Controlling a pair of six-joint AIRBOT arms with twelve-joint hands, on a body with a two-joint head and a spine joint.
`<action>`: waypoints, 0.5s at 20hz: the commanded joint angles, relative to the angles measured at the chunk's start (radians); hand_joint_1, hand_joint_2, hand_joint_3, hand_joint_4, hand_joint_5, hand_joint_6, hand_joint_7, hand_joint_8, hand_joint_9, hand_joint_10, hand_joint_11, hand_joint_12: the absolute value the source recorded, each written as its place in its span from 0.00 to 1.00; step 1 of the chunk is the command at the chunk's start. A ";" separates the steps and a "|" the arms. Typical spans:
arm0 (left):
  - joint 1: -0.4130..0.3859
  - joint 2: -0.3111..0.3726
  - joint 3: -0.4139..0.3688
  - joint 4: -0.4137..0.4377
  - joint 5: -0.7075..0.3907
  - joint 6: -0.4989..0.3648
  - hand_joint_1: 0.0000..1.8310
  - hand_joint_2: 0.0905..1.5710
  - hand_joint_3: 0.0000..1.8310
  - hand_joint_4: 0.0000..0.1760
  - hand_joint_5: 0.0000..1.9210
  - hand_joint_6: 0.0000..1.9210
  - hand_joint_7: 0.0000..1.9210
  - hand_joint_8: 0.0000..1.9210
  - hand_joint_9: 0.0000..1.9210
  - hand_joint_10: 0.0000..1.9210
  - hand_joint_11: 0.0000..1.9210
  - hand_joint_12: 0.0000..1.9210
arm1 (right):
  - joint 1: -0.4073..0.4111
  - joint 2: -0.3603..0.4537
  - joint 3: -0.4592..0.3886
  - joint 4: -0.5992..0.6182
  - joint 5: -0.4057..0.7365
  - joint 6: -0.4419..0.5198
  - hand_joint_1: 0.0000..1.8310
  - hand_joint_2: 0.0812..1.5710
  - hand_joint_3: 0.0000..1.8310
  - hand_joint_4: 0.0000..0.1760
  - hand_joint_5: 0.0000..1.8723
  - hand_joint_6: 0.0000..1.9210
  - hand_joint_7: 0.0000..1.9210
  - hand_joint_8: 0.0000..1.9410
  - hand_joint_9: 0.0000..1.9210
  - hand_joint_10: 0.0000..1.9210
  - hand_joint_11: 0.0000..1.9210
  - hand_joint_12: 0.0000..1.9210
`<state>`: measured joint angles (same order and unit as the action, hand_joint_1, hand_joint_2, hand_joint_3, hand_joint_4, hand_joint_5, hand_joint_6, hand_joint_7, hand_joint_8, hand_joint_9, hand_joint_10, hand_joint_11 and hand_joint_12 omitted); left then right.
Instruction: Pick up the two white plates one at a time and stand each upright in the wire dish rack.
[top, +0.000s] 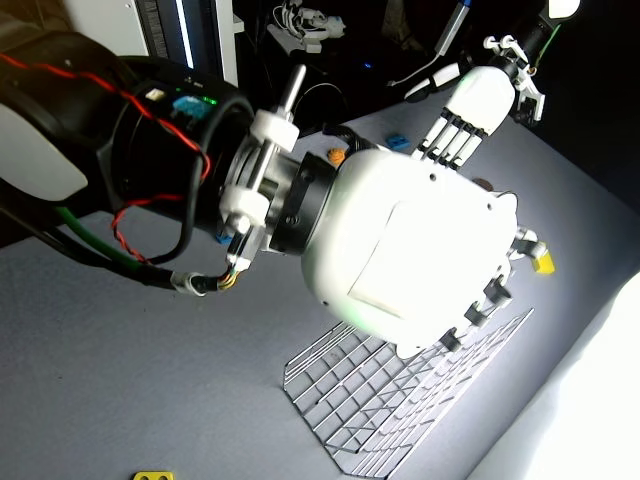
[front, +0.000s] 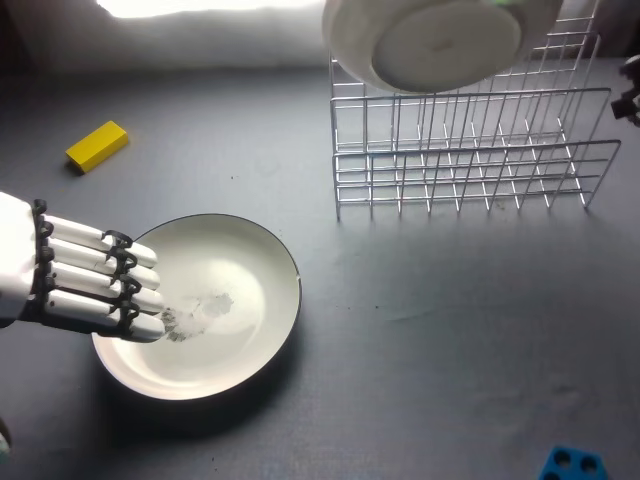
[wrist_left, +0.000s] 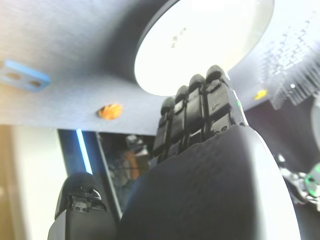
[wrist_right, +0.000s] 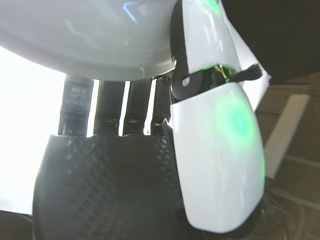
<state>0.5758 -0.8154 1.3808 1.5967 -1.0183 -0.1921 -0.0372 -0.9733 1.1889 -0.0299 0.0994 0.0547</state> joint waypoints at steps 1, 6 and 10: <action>-0.008 0.000 -0.008 -0.059 -0.020 -0.002 0.00 0.63 0.00 0.00 0.03 0.00 0.03 0.00 0.01 0.00 0.00 0.01 | 0.011 0.011 0.003 0.031 0.137 0.021 0.75 0.68 0.00 0.00 0.48 0.54 0.51 0.48 0.54 0.53 0.45 0.56; -0.020 -0.011 -0.013 -0.093 0.031 -0.003 0.00 0.63 0.00 0.00 0.03 0.00 0.03 0.00 0.01 0.00 0.01 0.00 | -0.020 0.018 0.029 0.032 0.171 0.058 0.76 0.67 0.00 0.00 0.50 0.53 0.52 0.44 0.55 0.53 0.46 0.57; 0.003 -0.049 0.041 -0.116 0.042 -0.009 0.00 0.63 0.00 0.00 0.03 0.00 0.03 0.00 0.01 0.00 0.01 0.00 | -0.045 0.017 0.061 0.000 0.196 0.082 0.75 0.68 0.00 0.00 0.48 0.55 0.52 0.46 0.54 0.54 0.45 0.58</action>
<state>0.5854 -0.8711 1.4250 1.5341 -0.9474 -0.1997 -0.1017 -0.9649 1.2514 -0.0685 0.1505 0.1215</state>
